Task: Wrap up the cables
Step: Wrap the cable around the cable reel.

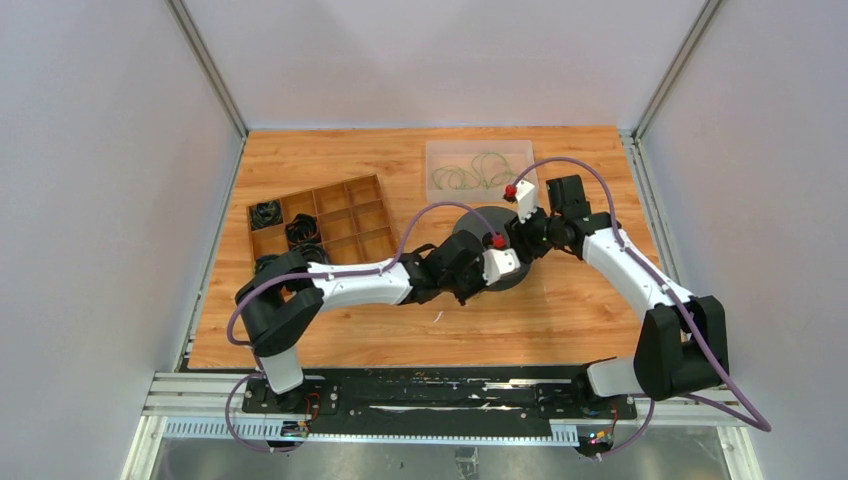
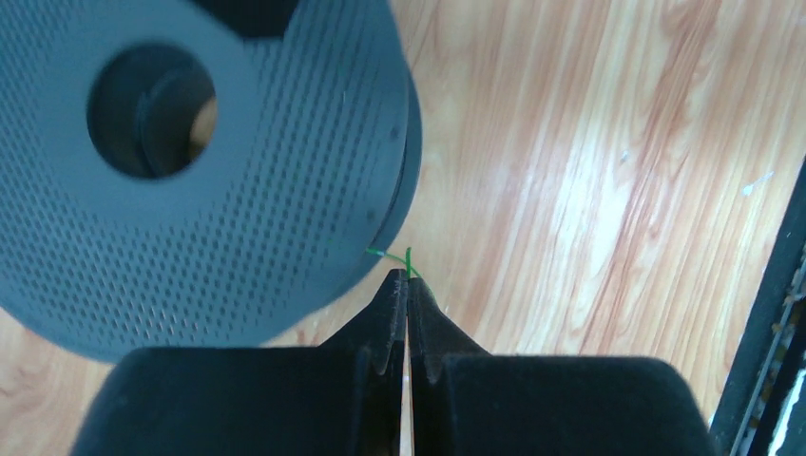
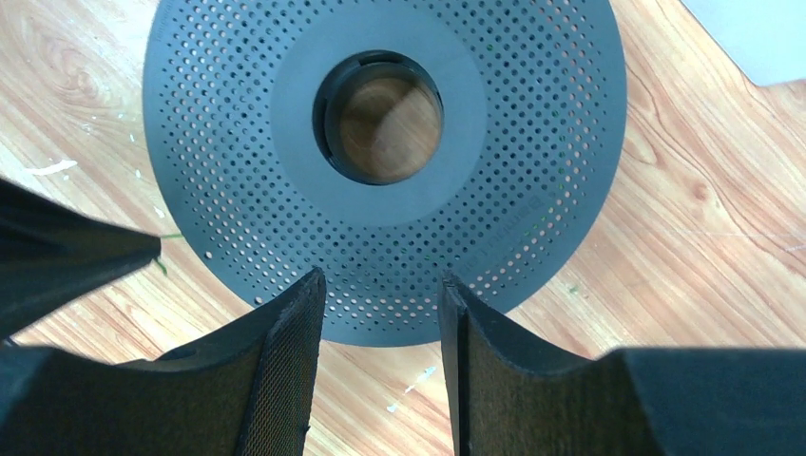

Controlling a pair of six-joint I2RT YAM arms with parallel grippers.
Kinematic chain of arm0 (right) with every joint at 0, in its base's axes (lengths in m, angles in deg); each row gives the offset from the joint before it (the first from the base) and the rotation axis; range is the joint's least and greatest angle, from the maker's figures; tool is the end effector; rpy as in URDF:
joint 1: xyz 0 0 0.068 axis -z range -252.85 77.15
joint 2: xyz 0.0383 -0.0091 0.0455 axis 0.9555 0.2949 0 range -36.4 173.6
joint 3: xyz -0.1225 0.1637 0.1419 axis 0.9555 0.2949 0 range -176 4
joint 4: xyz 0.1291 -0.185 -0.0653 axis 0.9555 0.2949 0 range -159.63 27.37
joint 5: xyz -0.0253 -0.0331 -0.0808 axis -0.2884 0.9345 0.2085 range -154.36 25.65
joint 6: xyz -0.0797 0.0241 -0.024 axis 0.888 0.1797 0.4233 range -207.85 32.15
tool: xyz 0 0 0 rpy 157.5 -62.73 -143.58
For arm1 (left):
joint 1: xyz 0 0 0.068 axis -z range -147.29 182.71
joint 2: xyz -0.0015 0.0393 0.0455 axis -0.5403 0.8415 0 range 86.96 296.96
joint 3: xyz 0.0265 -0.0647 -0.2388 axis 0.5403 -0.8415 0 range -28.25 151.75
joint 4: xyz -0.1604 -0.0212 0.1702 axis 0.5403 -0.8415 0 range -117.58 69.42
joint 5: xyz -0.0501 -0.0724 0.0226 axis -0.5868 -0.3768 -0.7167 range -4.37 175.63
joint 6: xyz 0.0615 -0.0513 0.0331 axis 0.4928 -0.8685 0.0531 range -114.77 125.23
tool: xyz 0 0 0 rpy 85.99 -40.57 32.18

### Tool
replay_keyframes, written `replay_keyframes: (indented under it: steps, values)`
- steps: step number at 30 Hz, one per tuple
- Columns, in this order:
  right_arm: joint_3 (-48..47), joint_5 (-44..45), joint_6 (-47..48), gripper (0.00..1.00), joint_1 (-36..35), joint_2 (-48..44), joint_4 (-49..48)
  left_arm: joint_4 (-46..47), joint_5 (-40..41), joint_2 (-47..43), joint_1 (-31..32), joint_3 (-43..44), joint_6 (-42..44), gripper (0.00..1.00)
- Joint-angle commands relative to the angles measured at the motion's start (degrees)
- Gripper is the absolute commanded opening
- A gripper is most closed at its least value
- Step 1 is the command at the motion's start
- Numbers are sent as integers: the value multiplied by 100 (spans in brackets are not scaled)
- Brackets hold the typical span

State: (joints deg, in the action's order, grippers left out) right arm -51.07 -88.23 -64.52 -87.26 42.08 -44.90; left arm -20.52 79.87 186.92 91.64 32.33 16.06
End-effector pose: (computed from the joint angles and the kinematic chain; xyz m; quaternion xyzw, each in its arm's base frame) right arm 0.2738 0.1024 0.2096 -0.3655 0.8408 0.1655 0.3635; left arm 0.1910 -0.3318 0.1629 0.5339 0.7281 -0.2157 0.3718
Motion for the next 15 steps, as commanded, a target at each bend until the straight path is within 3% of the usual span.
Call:
replay_keyframes:
  steps: [1,15]
  values:
    - [102,-35,60,47,229,-132,164,-533,89,413,215,755,359,0]
    - [209,190,-167,46,1188,-616,511,-1468,138,1539,596,2540,566,0]
